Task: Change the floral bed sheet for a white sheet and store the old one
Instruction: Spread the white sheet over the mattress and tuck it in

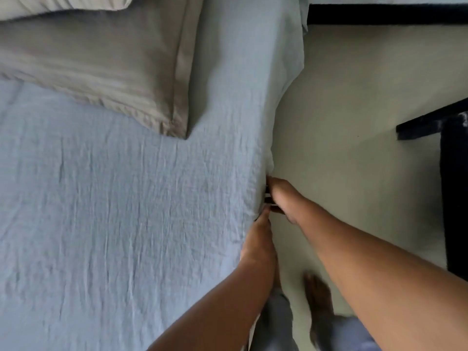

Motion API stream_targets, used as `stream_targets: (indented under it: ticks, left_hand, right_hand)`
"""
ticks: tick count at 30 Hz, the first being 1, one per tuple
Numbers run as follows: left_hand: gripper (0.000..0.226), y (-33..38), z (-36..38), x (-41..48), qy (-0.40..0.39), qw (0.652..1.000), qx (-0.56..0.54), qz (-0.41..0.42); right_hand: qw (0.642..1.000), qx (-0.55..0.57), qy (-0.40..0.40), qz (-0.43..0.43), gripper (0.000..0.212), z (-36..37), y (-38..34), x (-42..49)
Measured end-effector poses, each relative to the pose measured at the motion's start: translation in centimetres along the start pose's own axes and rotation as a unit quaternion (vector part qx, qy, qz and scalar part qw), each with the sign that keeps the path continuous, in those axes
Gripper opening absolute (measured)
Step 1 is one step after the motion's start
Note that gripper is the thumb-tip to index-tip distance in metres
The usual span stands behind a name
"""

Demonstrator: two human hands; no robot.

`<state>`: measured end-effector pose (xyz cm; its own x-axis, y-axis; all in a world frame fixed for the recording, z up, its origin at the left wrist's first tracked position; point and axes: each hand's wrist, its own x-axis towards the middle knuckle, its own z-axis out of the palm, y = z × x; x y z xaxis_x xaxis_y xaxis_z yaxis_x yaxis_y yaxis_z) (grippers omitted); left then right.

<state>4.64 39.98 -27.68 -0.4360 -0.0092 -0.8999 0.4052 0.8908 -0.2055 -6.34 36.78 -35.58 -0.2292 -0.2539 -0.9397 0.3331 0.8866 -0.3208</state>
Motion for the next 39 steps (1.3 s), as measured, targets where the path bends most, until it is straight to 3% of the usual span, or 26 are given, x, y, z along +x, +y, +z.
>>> stream_targets:
  ticks: [2,6,9,11,15,16,19,21,24,28,31,34,39]
  left_hand:
    - [0.075,-3.1,-1.0,2.5,-0.029,1.0,0.0,-0.011]
    - [0.064,-9.0,-2.6,8.0,-0.133,0.982,-0.047,-0.128]
    - [0.076,-9.3,-1.9,8.6,-0.086,0.989,-0.032,-0.114]
    - [0.079,-9.1,-2.5,7.8,-0.052,0.995,-0.055,-0.065]
    - [0.069,-12.4,-3.6,6.7,-0.004,0.993,-0.113,-0.028]
    - [0.064,-13.4,-3.9,6.3,0.015,0.992,-0.126,-0.022]
    - [0.053,-15.4,-4.0,5.1,0.072,0.973,-0.196,-0.101]
    - [0.048,-17.0,-3.5,4.6,0.104,0.943,-0.268,-0.165]
    - [0.05,-18.3,-2.6,4.6,0.22,0.9,-0.323,-0.195]
    - [0.052,-19.3,-2.6,3.3,0.328,0.815,-0.406,-0.252]
    - [0.054,-18.1,-3.0,1.0,0.283,0.75,-0.505,-0.32]
    - [0.068,-16.4,-3.2,-2.4,0.2,0.643,-0.643,-0.366]
    - [0.077,-12.1,-2.5,-10.6,0.128,0.512,-0.732,-0.431]
  right_hand:
    - [0.999,0.039,-0.011,0.009,0.058,-0.8,-3.3,-0.3]
    - [0.994,0.103,-0.037,0.02,0.046,-3.2,-9.2,-4.6]
    - [0.993,0.105,-0.052,0.023,0.045,-5.3,-16.1,-8.2]
    - [0.99,0.109,-0.079,0.031,0.042,-6.0,-16.7,-8.5]
    - [0.982,0.152,-0.074,0.088,0.023,-5.3,-14.4,-0.5]
    - [0.981,0.149,-0.083,0.09,0.045,-5.0,-14.8,0.4]
    - [0.985,0.133,-0.08,0.071,0.049,-5.4,-15.9,3.2]
    - [0.986,0.136,-0.076,0.064,0.055,-6.3,-18.2,3.9]
    - [0.992,0.118,-0.051,0.019,0.044,-7.6,-21.6,4.1]
    - [0.994,-0.028,0.054,-0.091,0.04,-9.2,-24.6,3.4]
    - [0.968,-0.146,0.126,-0.162,0.043,-9.8,-23.7,1.0]
    - [0.921,-0.251,0.143,-0.26,0.049,-9.2,-21.6,-2.9]
    - [0.772,-0.482,0.153,-0.384,0.06,-5.8,-18.2,-11.7]
